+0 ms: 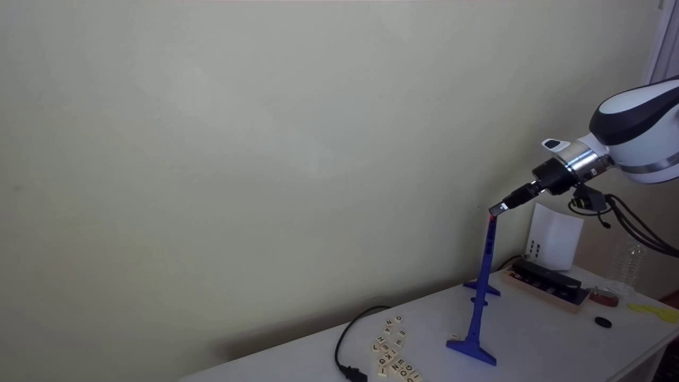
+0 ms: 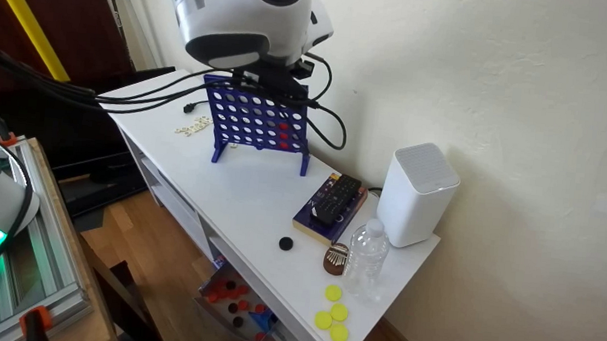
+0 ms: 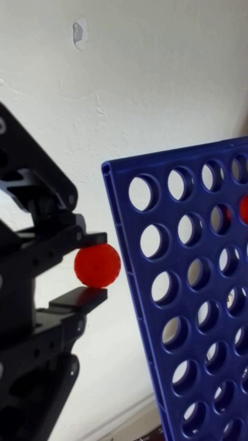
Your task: Pick up the red token and place in the second row from the right of the purple object on top of the other tokens
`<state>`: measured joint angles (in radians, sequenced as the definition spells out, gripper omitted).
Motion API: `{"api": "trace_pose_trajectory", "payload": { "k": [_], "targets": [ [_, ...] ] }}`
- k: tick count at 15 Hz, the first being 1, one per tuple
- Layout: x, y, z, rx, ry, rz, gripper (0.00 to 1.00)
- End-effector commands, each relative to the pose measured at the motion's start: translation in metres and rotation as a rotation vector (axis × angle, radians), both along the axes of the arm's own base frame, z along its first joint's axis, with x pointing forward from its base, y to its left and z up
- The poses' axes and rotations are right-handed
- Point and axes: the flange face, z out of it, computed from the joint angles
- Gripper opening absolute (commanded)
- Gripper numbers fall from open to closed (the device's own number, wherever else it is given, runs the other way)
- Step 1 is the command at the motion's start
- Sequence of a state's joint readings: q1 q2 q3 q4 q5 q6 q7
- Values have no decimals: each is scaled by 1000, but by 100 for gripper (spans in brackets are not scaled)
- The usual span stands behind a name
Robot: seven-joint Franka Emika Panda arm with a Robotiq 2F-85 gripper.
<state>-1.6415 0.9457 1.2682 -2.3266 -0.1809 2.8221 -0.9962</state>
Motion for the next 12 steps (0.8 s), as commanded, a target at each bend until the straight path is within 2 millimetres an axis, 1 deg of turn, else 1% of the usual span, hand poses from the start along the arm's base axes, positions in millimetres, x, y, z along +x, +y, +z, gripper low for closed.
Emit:
{"api": "trace_pose_trajectory", "payload": {
  "k": [1,5,12],
  "targets": [
    [3,-7,1,27,-18,19,10],
    [1,-9,2,20,-15,25,10],
    [0,-8,0,16,-7,44,10]
  ]
}}
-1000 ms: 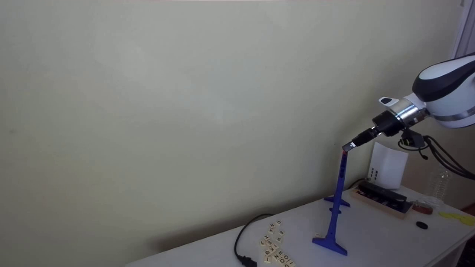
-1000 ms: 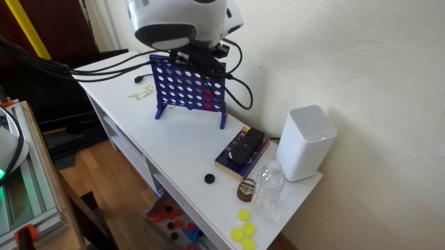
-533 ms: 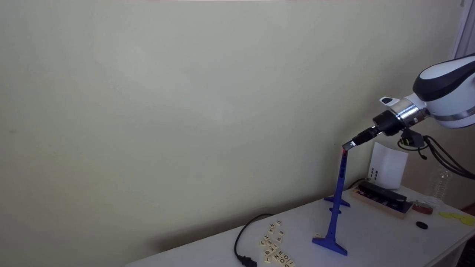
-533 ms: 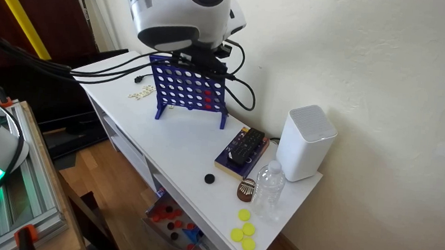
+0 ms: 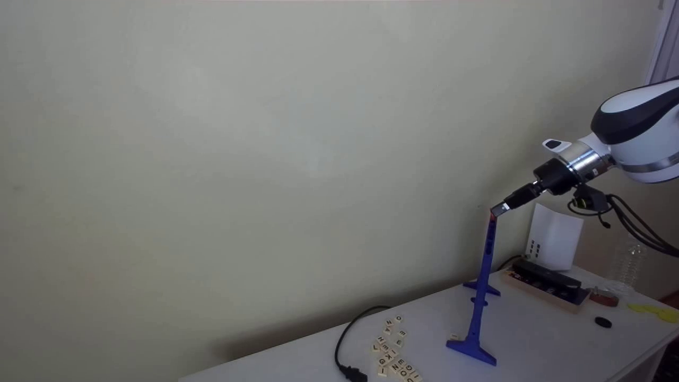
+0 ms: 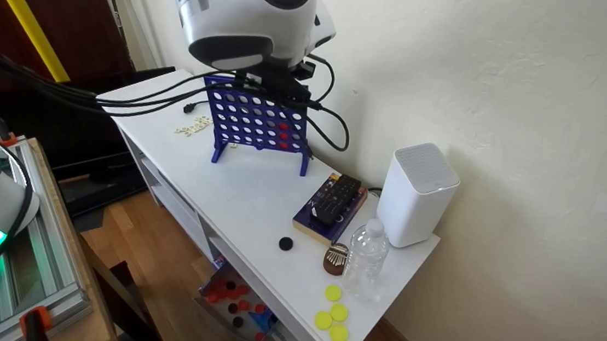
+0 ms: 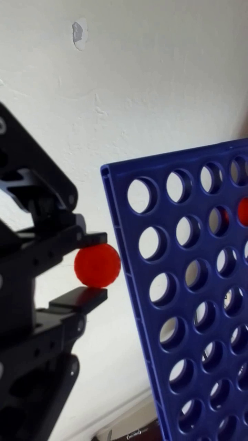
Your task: Pick up the red token and place in the second row from the right of the purple object on top of the other tokens
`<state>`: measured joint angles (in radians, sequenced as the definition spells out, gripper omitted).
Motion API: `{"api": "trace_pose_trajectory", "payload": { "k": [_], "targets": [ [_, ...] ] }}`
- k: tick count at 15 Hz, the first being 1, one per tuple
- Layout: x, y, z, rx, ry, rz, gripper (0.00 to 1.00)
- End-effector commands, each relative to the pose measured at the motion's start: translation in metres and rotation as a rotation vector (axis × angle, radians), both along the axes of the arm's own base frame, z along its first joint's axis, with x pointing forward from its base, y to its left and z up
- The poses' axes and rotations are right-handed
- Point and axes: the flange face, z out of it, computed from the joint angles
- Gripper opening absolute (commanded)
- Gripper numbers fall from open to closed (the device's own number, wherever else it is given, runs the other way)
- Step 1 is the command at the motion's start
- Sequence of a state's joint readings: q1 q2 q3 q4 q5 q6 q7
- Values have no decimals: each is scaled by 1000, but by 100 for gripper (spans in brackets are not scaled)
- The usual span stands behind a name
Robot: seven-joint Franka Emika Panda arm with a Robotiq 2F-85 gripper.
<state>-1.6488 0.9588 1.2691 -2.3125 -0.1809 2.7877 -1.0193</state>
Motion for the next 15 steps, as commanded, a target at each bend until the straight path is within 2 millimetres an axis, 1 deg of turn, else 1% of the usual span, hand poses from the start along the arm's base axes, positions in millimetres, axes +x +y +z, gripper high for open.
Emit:
{"api": "trace_pose_trajectory", "payload": {
  "k": [1,8,15],
  "targets": [
    [-1,-4,1,11,-9,24,10],
    [-4,-10,0,0,-22,21,10],
    [-3,-7,0,4,-37,29,10]
  ]
}}
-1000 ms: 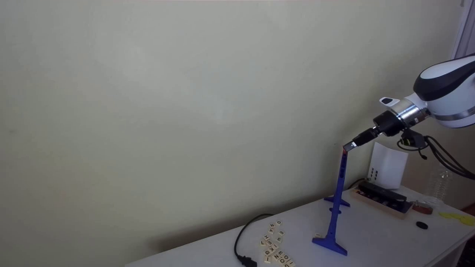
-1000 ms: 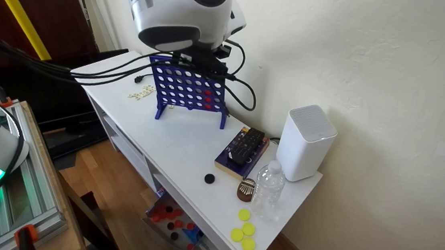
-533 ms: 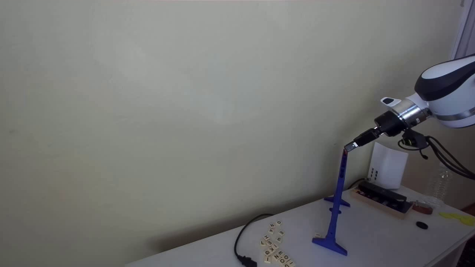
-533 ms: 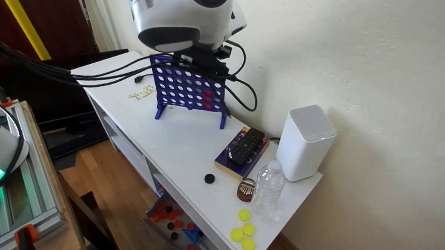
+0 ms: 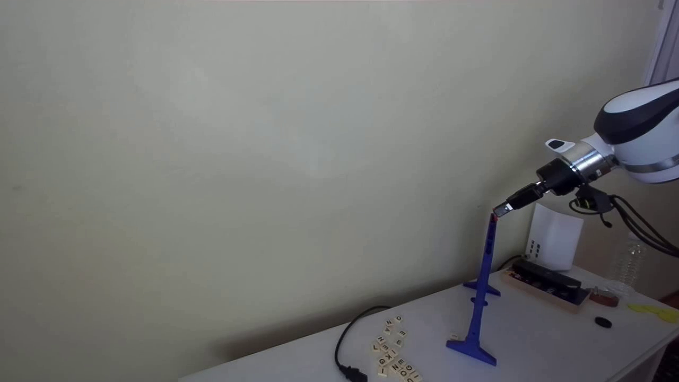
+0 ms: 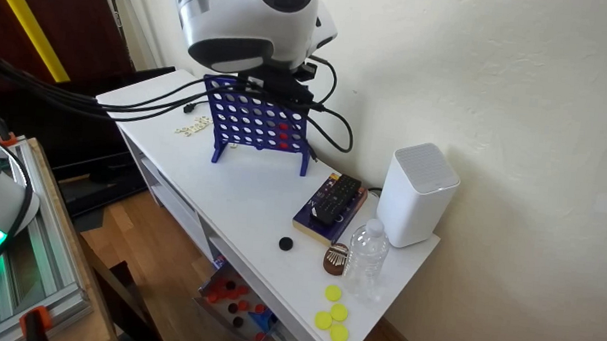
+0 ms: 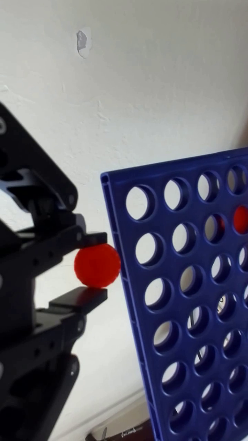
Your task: Pick up the red token and place in the second row from the right of the purple object on top of the other tokens
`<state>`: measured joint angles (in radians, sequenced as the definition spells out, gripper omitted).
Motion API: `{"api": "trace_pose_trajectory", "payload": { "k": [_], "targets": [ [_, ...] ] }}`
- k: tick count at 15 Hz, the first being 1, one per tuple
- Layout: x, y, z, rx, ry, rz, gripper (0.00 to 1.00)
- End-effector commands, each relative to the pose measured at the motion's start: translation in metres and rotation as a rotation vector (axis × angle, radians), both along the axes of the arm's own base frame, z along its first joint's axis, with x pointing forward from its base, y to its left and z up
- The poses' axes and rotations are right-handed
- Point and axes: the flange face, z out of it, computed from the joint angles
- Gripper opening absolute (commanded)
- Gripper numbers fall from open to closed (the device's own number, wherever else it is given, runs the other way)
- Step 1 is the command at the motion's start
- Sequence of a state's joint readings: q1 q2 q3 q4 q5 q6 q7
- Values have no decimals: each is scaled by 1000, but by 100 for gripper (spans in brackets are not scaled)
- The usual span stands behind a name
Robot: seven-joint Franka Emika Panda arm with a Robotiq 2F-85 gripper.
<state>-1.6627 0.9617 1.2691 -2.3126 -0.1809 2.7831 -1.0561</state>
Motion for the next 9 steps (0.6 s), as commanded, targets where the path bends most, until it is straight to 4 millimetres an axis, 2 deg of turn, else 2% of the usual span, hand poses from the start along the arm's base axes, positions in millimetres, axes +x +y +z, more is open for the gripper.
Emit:
{"api": "trace_pose_trajectory", "payload": {
  "k": [1,9],
  "targets": [
    [-1,-1,0,16,-18,17,10],
    [-1,-1,-2,17,-35,32,10]
  ]
}}
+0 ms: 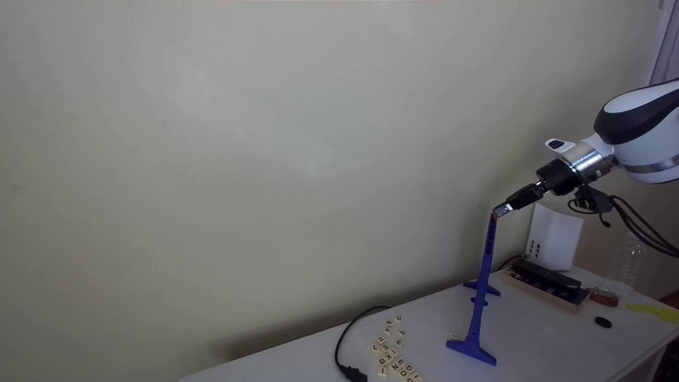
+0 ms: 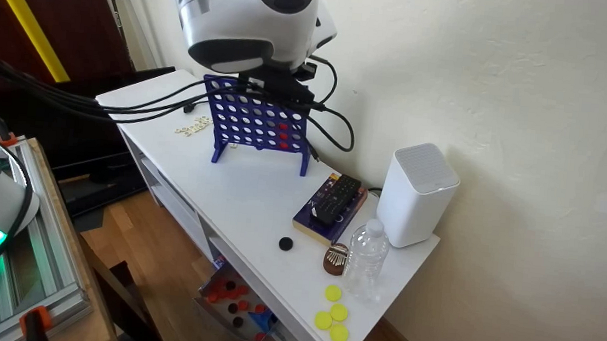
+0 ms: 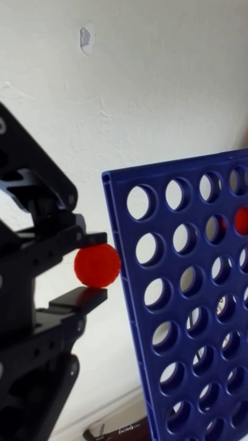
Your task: Pick up the red token and place in the second row from the right of the purple object on top of the other tokens
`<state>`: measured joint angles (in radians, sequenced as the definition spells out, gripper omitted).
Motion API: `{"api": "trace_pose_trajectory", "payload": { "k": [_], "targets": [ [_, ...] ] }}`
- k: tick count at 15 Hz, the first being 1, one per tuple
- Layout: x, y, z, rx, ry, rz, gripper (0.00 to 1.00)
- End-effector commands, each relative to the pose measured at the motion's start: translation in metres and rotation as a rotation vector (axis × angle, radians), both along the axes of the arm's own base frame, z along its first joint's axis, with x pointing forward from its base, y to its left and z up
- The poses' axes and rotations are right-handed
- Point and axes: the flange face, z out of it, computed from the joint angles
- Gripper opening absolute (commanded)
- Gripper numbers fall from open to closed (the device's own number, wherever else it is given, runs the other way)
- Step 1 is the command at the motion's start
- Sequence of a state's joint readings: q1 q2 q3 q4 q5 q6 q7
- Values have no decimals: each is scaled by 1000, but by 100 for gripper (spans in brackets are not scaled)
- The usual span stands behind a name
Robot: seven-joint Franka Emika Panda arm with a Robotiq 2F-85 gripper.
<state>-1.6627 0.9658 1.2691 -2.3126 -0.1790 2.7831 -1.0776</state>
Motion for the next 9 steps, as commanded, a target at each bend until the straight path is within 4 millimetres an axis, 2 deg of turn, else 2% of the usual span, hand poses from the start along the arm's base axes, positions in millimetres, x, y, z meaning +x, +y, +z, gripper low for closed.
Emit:
{"api": "trace_pose_trajectory", "payload": {
  "k": [1,9],
  "targets": [
    [-2,-1,-2,22,-24,20,10],
    [-2,-3,-7,31,-34,32,10]
  ]
}}
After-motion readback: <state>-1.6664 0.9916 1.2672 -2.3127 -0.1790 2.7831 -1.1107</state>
